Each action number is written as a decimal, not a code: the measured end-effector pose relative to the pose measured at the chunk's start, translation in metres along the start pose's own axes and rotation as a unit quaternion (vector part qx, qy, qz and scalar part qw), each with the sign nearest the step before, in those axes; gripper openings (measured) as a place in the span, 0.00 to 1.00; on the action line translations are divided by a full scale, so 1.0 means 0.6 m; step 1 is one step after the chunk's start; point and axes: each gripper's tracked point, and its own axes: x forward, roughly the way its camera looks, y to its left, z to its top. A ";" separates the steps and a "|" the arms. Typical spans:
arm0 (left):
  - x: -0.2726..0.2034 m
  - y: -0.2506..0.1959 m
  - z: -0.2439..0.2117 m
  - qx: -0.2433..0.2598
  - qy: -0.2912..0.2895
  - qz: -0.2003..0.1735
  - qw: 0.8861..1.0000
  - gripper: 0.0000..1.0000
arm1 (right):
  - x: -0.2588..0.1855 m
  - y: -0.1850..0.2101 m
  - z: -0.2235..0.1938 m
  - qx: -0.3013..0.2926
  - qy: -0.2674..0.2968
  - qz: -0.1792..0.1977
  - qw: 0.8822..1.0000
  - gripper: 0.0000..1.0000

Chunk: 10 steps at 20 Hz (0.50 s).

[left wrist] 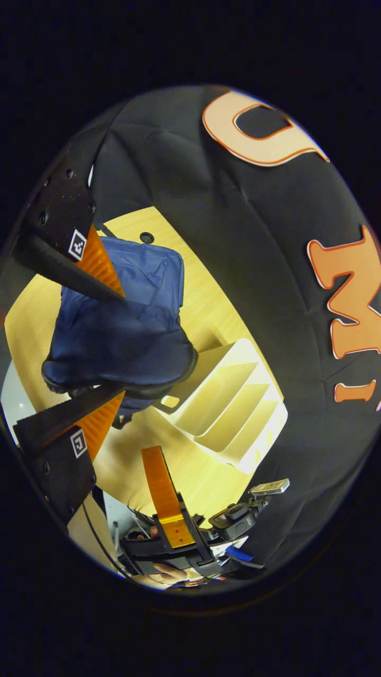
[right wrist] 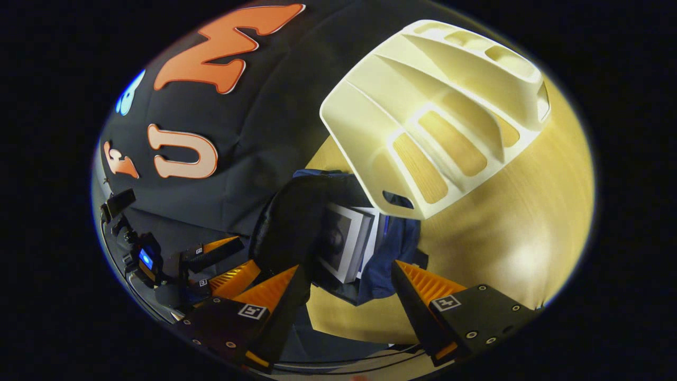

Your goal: Open the schoolbag, grab two books from the bookshelf and put them into the schoolbag.

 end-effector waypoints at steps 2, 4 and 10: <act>-0.024 -0.020 0.025 -0.025 -0.031 0.028 0.999 0.99 | -0.046 -0.003 0.032 -0.027 -0.005 0.002 1.000 0.97; -0.052 -0.039 0.057 -0.061 -0.081 0.058 0.993 0.99 | -0.101 0.002 0.066 -0.063 -0.019 0.007 0.998 0.97; -0.115 -0.096 0.147 -0.142 -0.217 0.120 0.958 0.98 | -0.267 0.019 0.192 -0.218 -0.142 -0.026 0.965 0.97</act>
